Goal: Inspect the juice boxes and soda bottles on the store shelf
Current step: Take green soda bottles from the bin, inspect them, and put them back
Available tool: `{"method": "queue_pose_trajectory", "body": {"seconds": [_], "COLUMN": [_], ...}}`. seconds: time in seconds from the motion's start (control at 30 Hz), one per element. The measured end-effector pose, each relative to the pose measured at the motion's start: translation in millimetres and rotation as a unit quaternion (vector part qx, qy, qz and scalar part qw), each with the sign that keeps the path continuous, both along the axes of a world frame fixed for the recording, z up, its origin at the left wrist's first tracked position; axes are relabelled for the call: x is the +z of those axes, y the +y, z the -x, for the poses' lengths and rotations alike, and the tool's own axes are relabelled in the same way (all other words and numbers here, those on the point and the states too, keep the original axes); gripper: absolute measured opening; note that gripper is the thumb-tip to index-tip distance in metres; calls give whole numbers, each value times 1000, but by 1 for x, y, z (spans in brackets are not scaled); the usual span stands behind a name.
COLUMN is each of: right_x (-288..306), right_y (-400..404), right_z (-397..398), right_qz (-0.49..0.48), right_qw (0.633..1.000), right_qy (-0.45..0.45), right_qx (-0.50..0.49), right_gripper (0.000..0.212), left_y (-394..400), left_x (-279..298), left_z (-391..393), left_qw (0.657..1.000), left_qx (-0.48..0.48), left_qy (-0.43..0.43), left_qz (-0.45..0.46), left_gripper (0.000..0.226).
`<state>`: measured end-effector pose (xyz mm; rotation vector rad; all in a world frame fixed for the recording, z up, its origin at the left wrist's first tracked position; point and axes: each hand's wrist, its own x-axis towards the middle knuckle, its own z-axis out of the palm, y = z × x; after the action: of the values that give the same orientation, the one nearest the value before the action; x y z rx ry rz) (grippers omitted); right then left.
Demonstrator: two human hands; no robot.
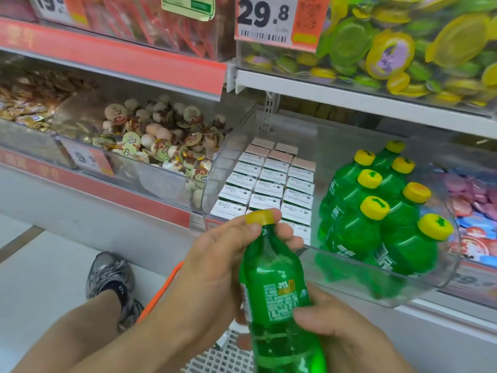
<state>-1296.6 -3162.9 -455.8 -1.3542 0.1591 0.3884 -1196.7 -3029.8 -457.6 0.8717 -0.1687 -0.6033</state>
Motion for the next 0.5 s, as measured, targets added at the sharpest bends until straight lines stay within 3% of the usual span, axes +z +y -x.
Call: {"method": "queue_pose_trajectory", "body": {"seconds": [0.07, 0.13, 0.17, 0.27, 0.3, 0.4, 0.5], "right_x": [-4, -3, 0, 16, 19, 22, 19], "right_y": [-4, -6, -7, -4, -5, -8, -12], "right_z": [-3, 3, 7, 7, 6, 4, 3], "right_qz": [-60, -6, 1, 6, 19, 92, 110], "right_qw": [998, 999, 998, 998, 998, 991, 988], "right_qy": [-1, -13, -17, -25, -43, -95, -111], "right_qx": [-33, -50, -63, -59, -43, 0, -7], "right_gripper": [88, 89, 84, 34, 31, 50, 45], "left_y": [1, 4, 5, 9, 10, 11, 8], "left_x": [3, 6, 8, 12, 13, 15, 14], "left_z": [-3, -3, -2, 6, 8, 10, 12], "left_qw": [1000, 999, 999, 1000, 1000, 1000, 999], "left_qx": [-3, 9, 7, 7, 7, 6, 4], "left_qy": [28, 30, 24, -3, -9, -17, -31], "left_qz": [14, 26, 36, 29, 19, 8, -21], "left_gripper": [28, 29, 30, 37, 38, 40, 34]}}
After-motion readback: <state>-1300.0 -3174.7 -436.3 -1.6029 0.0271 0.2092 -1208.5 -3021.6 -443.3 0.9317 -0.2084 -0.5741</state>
